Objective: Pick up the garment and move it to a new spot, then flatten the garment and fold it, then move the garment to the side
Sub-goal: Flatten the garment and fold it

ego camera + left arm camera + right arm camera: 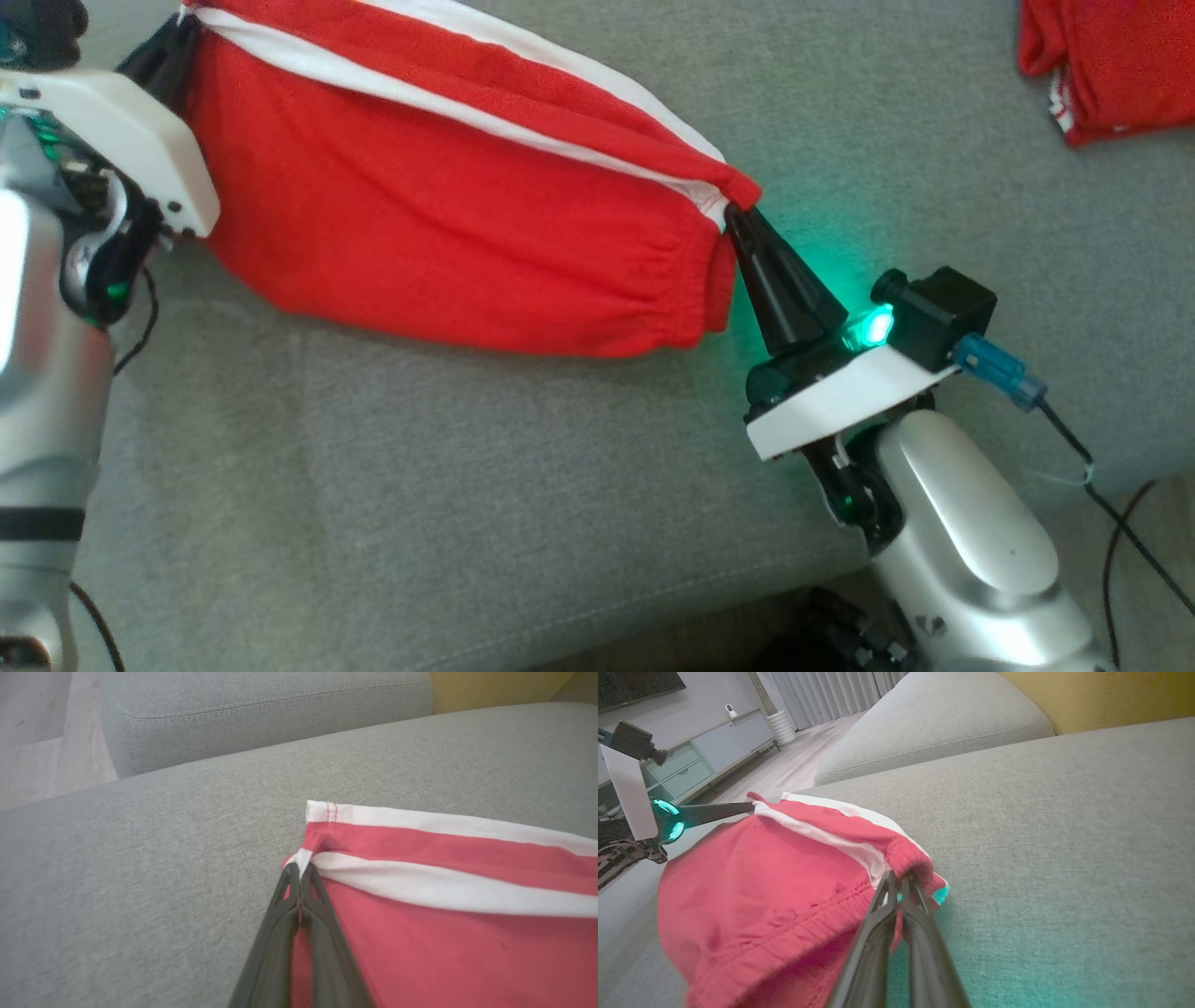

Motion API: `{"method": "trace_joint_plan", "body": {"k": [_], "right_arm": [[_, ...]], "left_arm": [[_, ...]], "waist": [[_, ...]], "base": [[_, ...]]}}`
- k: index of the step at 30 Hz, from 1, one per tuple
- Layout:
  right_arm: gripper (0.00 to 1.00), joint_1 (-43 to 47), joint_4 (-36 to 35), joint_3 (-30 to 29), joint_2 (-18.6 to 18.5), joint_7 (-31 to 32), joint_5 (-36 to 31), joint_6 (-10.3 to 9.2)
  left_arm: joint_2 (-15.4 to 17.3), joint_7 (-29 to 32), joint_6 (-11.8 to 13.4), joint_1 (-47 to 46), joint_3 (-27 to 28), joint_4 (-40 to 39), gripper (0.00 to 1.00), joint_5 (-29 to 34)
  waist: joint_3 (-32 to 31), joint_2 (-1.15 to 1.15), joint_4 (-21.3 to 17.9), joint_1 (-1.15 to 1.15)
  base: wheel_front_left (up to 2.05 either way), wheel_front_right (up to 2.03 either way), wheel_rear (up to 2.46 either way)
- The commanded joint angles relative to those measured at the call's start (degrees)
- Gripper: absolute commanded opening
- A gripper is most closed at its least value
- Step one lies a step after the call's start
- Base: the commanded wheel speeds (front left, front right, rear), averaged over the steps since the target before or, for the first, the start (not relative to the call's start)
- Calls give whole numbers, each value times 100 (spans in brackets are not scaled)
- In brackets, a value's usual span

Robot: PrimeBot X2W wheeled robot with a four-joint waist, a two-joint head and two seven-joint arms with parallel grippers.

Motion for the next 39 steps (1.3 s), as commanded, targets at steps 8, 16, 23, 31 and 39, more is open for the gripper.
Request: {"method": "trace_joint_plan", "body": {"k": [8,16,23,31,39], "right_arm": [[81,-232,-41,194,101,-242,293,37],[100,-24,-273,-7,102,-373,300,37],[100,349,-620,-421,102,-370,156,37],[100,679,-1108,-755,102,-157,40,37],[100,694,-1353,-768,102,-85,16,37]], "left_arm": [[300,-42,-31,-531,-34,62,100,-191],[391,-374,-39,-438,-71,-326,100,-496],[635,-298,-5,81,87,-904,100,-785],[809,433,229,793,321,-1322,100,-1350],[893,832,319,975,386,-1558,100,-1621]], "waist": [[77,0,-112,-1],[-129,0,69,-1],[-365,0,232,-1],[-428,0,299,-1],[-192,0,190,-1]], "base": [[0,0,0],[0,0,0],[0,0,0],[0,0,0],[0,0,0]]}}
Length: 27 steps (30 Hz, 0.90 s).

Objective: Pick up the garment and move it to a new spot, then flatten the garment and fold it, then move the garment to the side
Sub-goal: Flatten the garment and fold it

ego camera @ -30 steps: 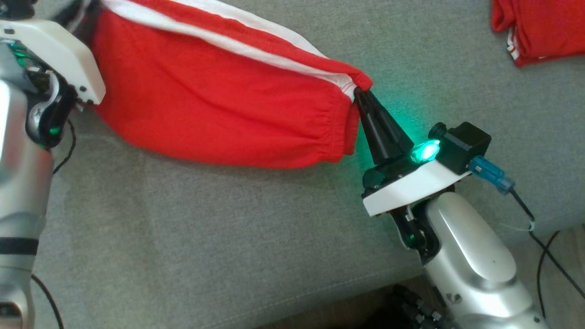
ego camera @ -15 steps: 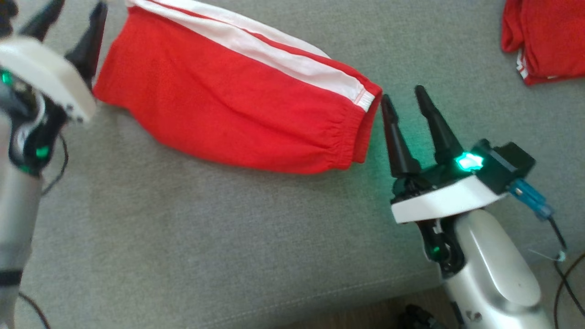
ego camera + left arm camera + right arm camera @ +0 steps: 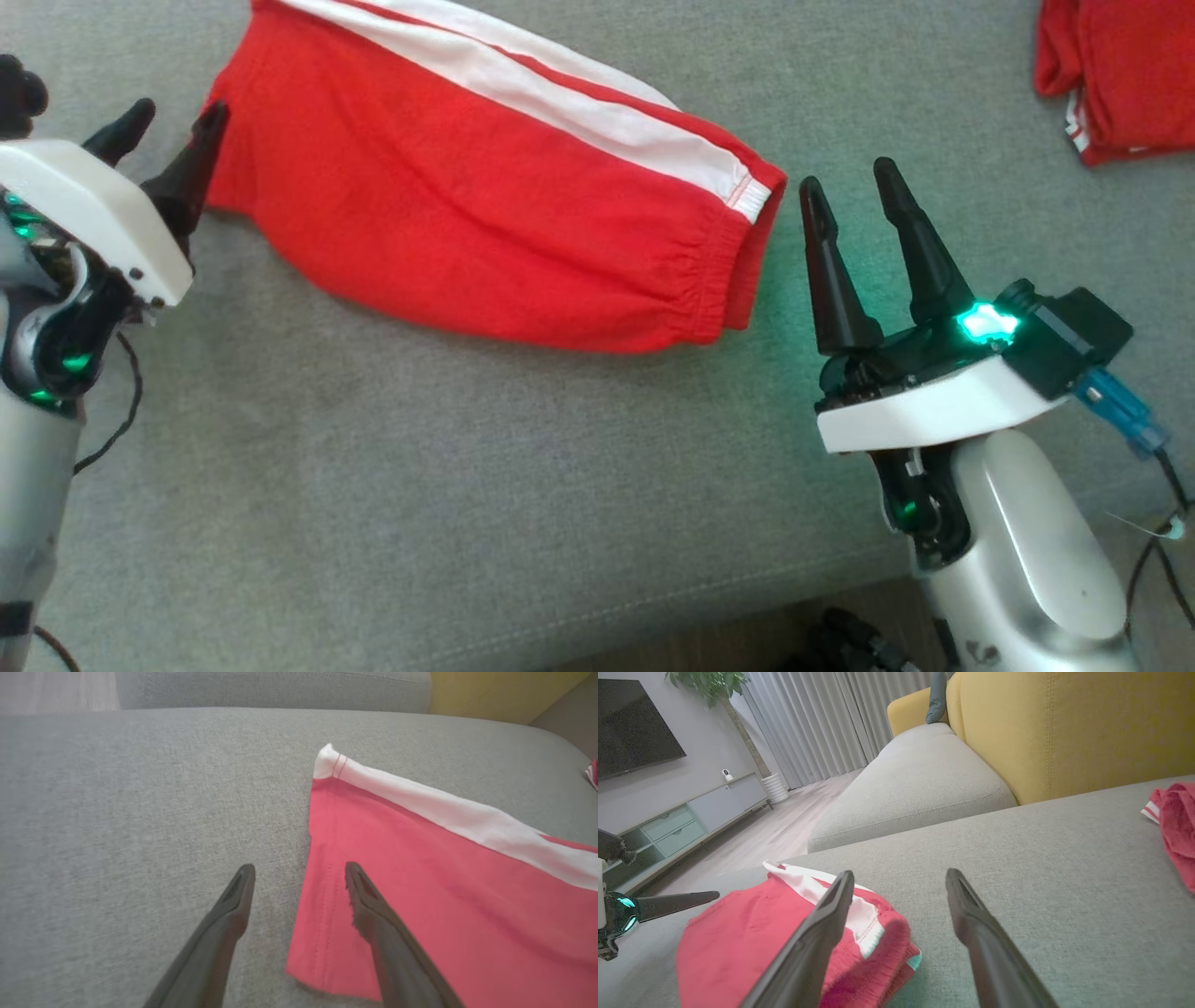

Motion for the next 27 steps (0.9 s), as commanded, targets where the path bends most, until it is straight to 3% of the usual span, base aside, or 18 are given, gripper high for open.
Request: {"method": "trace_joint_plan", "body": {"k": [1,16,17,18,19,20,21,22,27], "right_arm": [[100,76,-219,86,61,2,-17,37],[100,68,-168,219,61,-13,29,37],[100,65,-163,227,61,-12,29,37],[100,64,-157,233,61,-11,28,37],[100,63,-151,238,61,-9,26,37],[100,64,-143,241,61,-7,23,37],[100,64,-143,241,61,-7,23,37],[100,65,-134,242,61,-6,21,37],[100,82,-87,209,61,-4,14,37]], "left_arm": [[294,44,2,-70,261,-229,100,-34],[-13,14,-112,134,-172,35,100,-41],[-43,-6,-133,123,-208,58,93,-45],[-73,-40,-149,108,-233,87,57,-48],[-101,-81,-161,90,-252,122,38,-50],[-135,-124,-173,75,-278,155,22,-46],[-135,-124,-173,75,-278,155,22,-46],[-171,-171,-187,64,-305,186,0,-46],[-333,-634,-217,57,-267,342,0,-77]], "waist": [[36,0,-35,0],[51,0,-148,0],[46,0,-149,0],[40,0,-148,0],[34,0,-148,0],[26,0,-145,0],[26,0,-145,0],[17,0,-141,0],[-74,0,-104,0]], "base": [[0,0,0],[0,0,0],[0,0,0],[0,0,0],[0,0,0],[0,0,0],[0,0,0],[0,0,0],[0,0,0]]}}
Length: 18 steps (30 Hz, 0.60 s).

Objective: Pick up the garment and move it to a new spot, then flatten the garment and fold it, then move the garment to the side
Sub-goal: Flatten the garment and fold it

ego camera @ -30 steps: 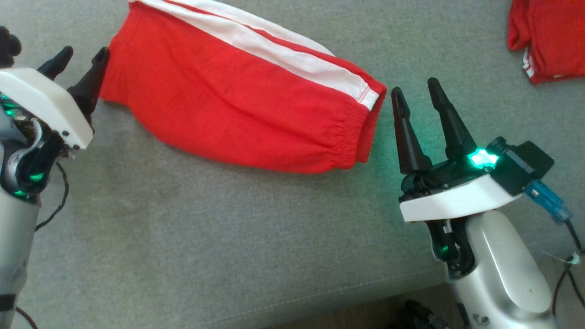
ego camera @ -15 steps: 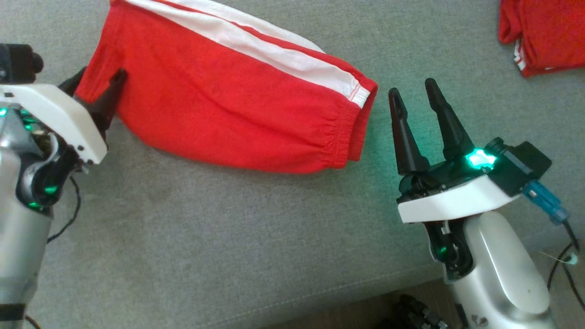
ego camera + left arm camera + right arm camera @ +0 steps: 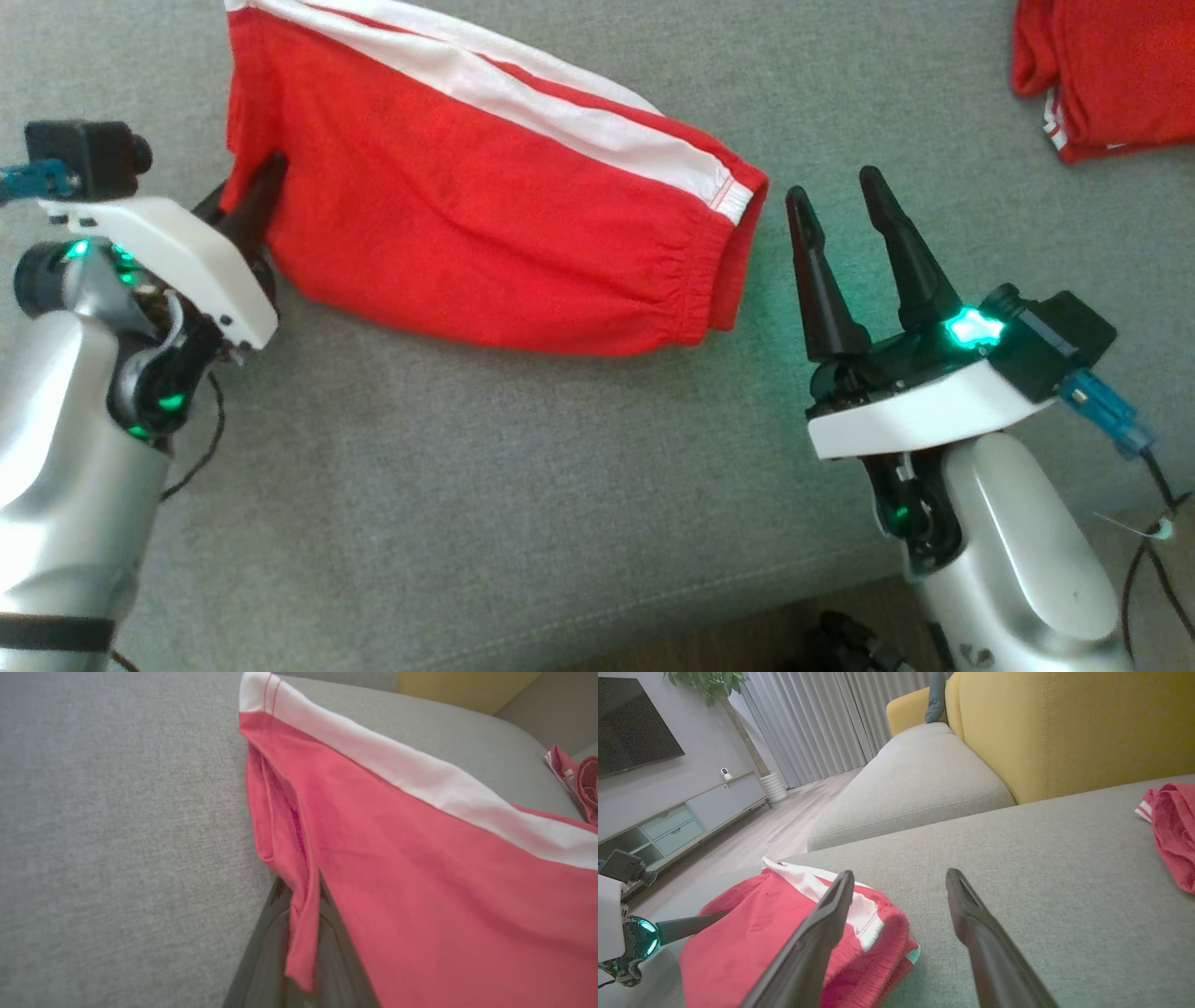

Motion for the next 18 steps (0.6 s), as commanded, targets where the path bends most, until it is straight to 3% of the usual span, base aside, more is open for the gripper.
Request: {"method": "trace_joint_plan", "body": {"k": [1,9,18], "right_arm": [[100,91,-154,93,59,-1,5,37],[100,279,-140,-349,59,192,-246,37],[100,606,-337,-907,59,717,-561,37]], "left_arm": [[138,-61,0,-84,186,-127,0,-40],[33,-525,147,708,367,-527,0,-253],[-280,-844,657,1875,501,-1586,0,-498]], "waist": [[-40,0,21,0],[-391,0,263,0],[-772,0,662,0]], "base": [[0,0,0],[0,0,0],[0,0,0]]}}
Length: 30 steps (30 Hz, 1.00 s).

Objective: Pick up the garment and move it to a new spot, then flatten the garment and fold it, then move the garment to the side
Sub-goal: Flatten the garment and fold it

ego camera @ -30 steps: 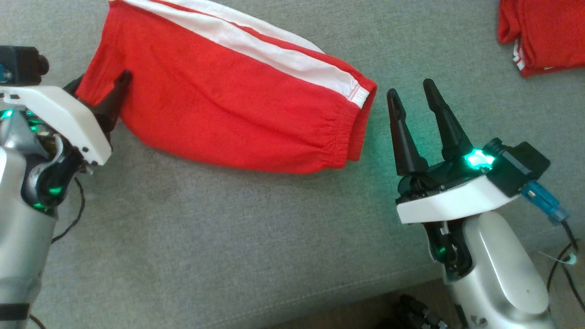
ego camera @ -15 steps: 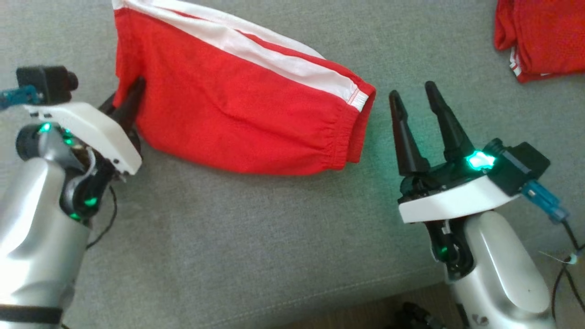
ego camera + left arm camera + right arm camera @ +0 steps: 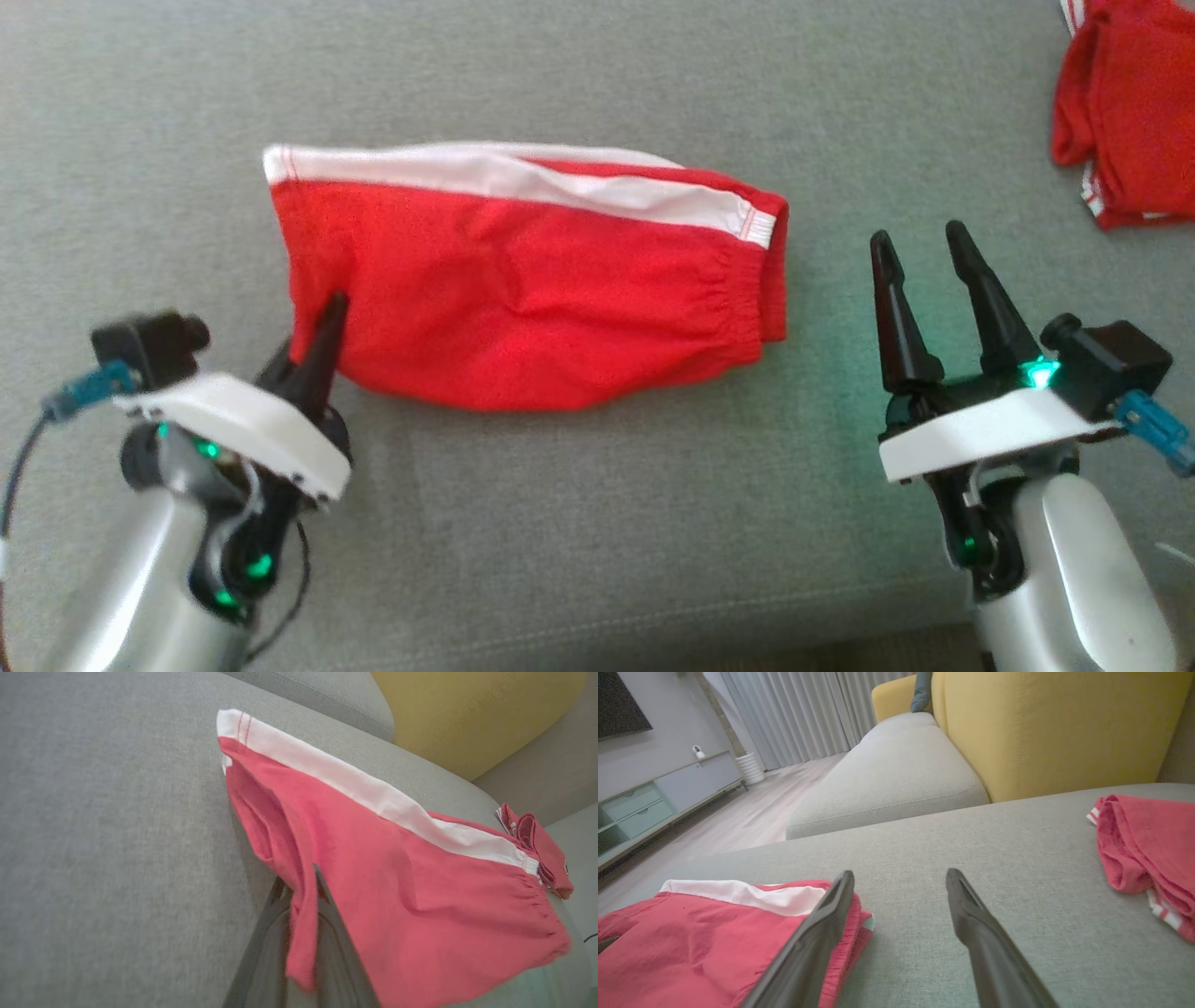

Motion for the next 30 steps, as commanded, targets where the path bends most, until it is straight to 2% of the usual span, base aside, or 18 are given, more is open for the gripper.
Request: {"method": "trace_joint_plan", "body": {"k": [1,8,9,10,11,12,16,23,30], "right_arm": [[100,72,-249,64,27,99,-50,37],[100,202,-388,-42,27,415,-91,37],[100,201,-401,-39,27,442,-95,37],[100,198,-411,-37,27,465,-97,37],[100,193,-418,-37,27,485,-98,37],[100,187,-422,-41,27,502,-98,37],[100,188,-415,-71,27,547,-90,37],[100,201,-347,-122,27,678,-132,37],[100,163,-165,51,27,1171,-202,37]], "left_arm": [[81,-74,88,70,267,-316,0,-42],[-240,-225,301,695,95,-568,0,-102],[-269,-289,322,712,83,-547,5,-66],[-299,-351,331,720,67,-520,42,-33],[-325,-416,334,718,52,-492,83,2],[-343,-492,325,705,31,-467,100,51],[-409,-927,323,601,5,-380,100,312],[-432,-1597,529,434,4,-430,100,876],[-583,-1862,703,437,26,-551,100,1214]], "waist": [[-145,0,145,0],[-379,0,354,0],[-390,0,370,0],[-400,0,384,0],[-408,0,396,0],[-414,0,407,0],[-445,0,467,0],[-533,0,554,0],[-708,0,680,0]], "base": [[0,0,0],[0,0,0],[0,0,0],[0,0,0],[0,0,0],[0,0,0],[0,0,0],[0,0,0],[0,0,0]]}}
